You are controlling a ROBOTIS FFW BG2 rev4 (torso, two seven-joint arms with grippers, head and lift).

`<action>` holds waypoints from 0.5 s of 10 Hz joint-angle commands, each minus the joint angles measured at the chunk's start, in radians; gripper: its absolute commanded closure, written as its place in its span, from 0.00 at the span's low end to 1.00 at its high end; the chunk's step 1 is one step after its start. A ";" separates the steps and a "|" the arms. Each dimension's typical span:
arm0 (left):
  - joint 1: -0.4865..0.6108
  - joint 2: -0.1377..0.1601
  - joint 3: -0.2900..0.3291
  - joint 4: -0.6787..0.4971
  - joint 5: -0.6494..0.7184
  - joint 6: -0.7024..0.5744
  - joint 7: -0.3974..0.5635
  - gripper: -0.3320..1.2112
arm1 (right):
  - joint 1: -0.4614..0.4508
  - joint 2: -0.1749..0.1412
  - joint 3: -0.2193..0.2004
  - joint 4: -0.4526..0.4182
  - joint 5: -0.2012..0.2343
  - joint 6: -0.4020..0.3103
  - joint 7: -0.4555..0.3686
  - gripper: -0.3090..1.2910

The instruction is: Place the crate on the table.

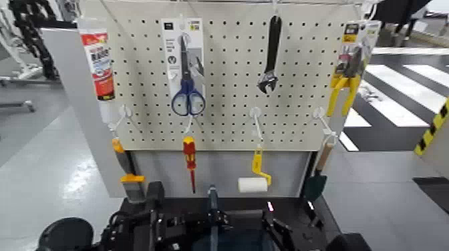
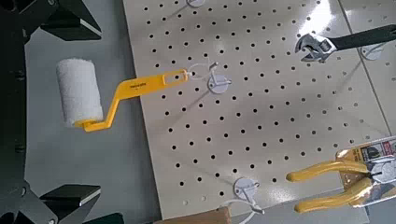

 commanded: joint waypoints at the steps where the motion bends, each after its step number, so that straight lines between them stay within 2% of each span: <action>1: -0.051 0.004 -0.048 0.057 -0.033 -0.011 -0.050 0.98 | -0.004 0.000 0.004 0.005 -0.003 -0.005 0.000 0.28; 5: -0.106 0.004 -0.098 0.110 -0.088 -0.031 -0.128 0.98 | -0.010 -0.003 0.009 0.011 -0.008 -0.016 0.000 0.28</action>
